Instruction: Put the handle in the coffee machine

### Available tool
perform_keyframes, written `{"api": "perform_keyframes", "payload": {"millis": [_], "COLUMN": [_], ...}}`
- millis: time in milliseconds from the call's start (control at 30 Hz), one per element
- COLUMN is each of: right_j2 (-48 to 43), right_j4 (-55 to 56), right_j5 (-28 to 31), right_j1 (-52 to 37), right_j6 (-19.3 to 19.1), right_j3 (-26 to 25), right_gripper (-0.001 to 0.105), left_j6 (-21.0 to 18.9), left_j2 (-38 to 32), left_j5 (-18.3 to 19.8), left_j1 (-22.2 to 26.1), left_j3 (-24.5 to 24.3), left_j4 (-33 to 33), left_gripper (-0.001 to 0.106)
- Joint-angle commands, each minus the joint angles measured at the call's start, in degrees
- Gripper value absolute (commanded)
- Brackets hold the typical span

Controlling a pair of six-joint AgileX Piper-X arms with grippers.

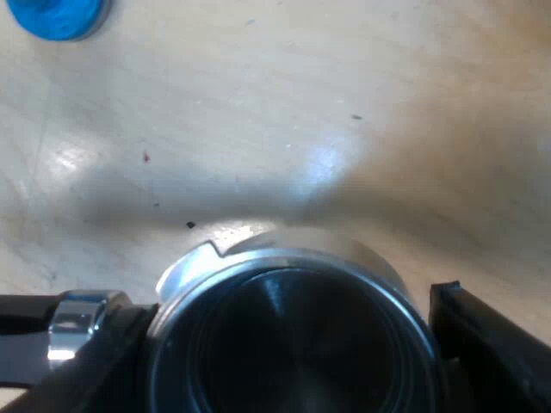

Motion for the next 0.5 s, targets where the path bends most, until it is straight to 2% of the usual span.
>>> {"api": "perform_keyframes", "payload": {"millis": [33,100,500], "right_j2": [-0.74,-0.74,-0.74], "right_j4": [-2.26,-2.98,-4.05], "right_j5": [-0.62,-0.62,-2.37], "right_j1": [0.31,0.31,0.31], "right_j6": [3.08,3.87,5.11], "right_j3": [-0.31,-0.31,-0.31], "right_gripper": [0.000,0.000,0.000], "left_j6": [0.35,0.35,1.22], "left_j2": [1.61,5.65,12.88], "left_j5": [0.40,1.13,0.72], "left_j1": [-0.27,-0.27,-0.27], "left_j3": [0.27,0.26,0.26], "left_j4": [-0.38,-0.38,-2.07], "left_gripper": [0.074,0.059,0.058]}}
